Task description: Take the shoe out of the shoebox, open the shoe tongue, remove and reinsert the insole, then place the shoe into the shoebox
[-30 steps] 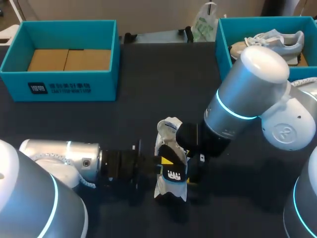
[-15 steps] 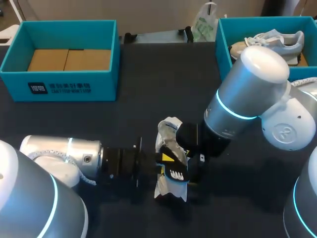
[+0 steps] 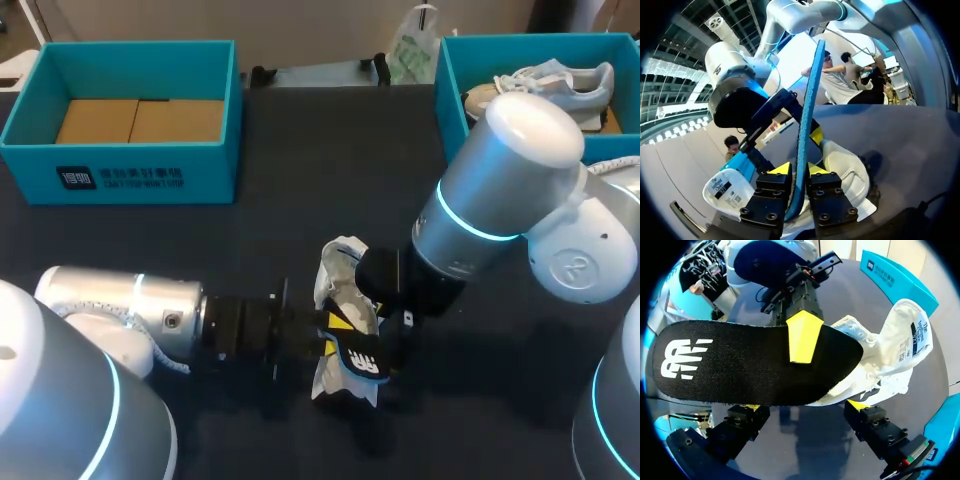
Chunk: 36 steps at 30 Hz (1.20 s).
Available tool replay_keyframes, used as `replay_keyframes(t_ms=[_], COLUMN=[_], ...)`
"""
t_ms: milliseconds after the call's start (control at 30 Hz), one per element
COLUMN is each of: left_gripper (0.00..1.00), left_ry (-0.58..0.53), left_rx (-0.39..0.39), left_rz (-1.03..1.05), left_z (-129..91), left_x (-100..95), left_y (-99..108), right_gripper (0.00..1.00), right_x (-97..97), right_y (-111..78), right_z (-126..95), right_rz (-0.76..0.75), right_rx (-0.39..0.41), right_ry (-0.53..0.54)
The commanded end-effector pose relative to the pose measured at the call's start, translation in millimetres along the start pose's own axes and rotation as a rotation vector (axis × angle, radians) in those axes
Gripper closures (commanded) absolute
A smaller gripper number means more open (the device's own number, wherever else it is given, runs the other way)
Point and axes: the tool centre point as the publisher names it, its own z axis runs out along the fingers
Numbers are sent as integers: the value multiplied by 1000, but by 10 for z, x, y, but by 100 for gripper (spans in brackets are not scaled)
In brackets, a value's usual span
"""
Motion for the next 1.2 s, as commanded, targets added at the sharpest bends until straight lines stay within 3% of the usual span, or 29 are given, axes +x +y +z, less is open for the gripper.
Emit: replay_keyframes(t_ms=[33, 333, 367, 400, 600, 767, 1033, 1200], left_gripper=[81, 85, 87, 100, 100, 100, 100, 100], left_ry=[20, 51, 57, 65, 75, 61, 36, 29], left_rx=[-38, -86, -83, -88, -92, 25, 83, 39], left_rz=[10, 31, 24, 25, 33, 45, 66, 101], left_z=[33, 74, 76, 76, 65, 47, 22, 41], left_x=[-20, -27, -25, -23, -26, -37, -32, -38], left_y=[-72, -174, -181, -187, -135, 2, 160, 212], right_gripper=[0, 0, 0, 0, 0, 0, 0, 0], right_x=[5, 5, 5, 5, 5, 5, 5, 5], right_y=[1, 1, 1, 1, 1, 1, 1, 1], right_z=[11, 11, 11, 11, 11, 11, 11, 11], right_rz=[0, 0, 0, 0, 0, 0, 0, 0], right_rx=[0, 0, 0, 0, 0, 0, 0, 0], right_ry=[-1, -1, -1, -1, -1, -1, -1, -1])
